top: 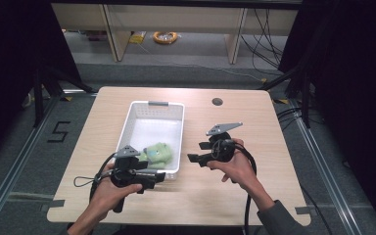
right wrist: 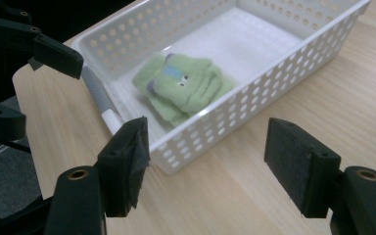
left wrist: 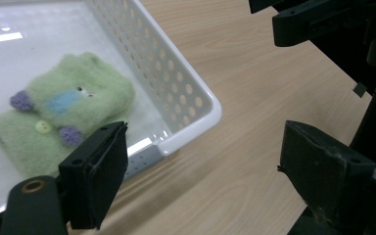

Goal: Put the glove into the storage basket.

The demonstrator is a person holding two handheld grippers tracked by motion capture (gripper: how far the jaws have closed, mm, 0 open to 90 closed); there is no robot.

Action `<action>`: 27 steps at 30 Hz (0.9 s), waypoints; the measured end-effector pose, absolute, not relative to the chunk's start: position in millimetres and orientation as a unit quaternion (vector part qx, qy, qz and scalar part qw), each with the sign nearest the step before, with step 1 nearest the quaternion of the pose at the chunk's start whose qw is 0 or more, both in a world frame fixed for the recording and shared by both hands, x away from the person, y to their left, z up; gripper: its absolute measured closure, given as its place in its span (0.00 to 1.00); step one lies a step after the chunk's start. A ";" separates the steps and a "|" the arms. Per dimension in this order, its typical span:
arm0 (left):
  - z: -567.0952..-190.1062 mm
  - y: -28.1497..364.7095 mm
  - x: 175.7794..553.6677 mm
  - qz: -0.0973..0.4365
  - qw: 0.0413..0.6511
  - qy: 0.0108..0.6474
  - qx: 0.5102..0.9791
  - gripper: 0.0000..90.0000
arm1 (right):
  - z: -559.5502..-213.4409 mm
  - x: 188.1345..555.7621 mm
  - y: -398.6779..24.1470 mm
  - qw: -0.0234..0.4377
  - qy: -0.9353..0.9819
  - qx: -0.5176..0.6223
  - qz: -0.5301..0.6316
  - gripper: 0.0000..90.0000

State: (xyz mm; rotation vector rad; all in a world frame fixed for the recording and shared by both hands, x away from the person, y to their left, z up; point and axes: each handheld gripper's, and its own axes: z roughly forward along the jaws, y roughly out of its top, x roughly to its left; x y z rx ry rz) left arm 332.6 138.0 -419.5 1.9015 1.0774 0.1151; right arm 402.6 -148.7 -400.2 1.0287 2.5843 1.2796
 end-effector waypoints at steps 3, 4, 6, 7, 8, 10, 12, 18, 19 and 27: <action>-423.2 133.4 327.5 0.042 0.461 0.429 0.776 0.19 | -405.2 398.3 -155.7 0.039 0.843 0.335 0.418 0.38; -423.2 133.4 327.5 0.042 0.461 0.429 0.776 0.19 | -405.2 398.3 -155.7 0.039 0.843 0.335 0.418 0.38; -424.6 130.6 324.7 0.045 0.465 0.427 0.774 0.19 | -406.5 396.0 -159.9 0.051 0.843 0.336 0.417 0.38; -425.0 129.3 323.1 0.043 0.466 0.423 0.776 0.19 | -407.4 392.6 -163.7 0.044 0.839 0.344 0.419 0.38; -425.2 128.0 321.7 0.046 0.466 0.423 0.776 0.19 | -407.4 392.6 -163.7 0.044 0.839 0.344 0.419 0.38; -426.7 125.1 319.1 0.046 0.467 0.412 0.781 0.19 | -410.0 390.8 -167.7 0.044 0.835 0.343 0.428 0.38; -428.4 122.6 317.2 0.047 0.468 0.410 0.781 0.19 | -411.7 388.6 -170.4 0.044 0.834 0.343 0.430 0.37; -438.7 116.9 312.9 0.038 0.468 0.402 0.786 0.19 | -418.1 380.5 -180.4 0.039 0.828 0.344 0.440 0.36; -442.1 115.5 311.3 0.034 0.467 0.400 0.788 0.19 | -420.3 376.9 -181.8 0.036 0.824 0.346 0.447 0.36; -450.7 112.1 305.4 0.037 0.465 0.396 0.791 0.19 | -428.1 369.8 -189.3 0.036 0.824 0.343 0.451 0.36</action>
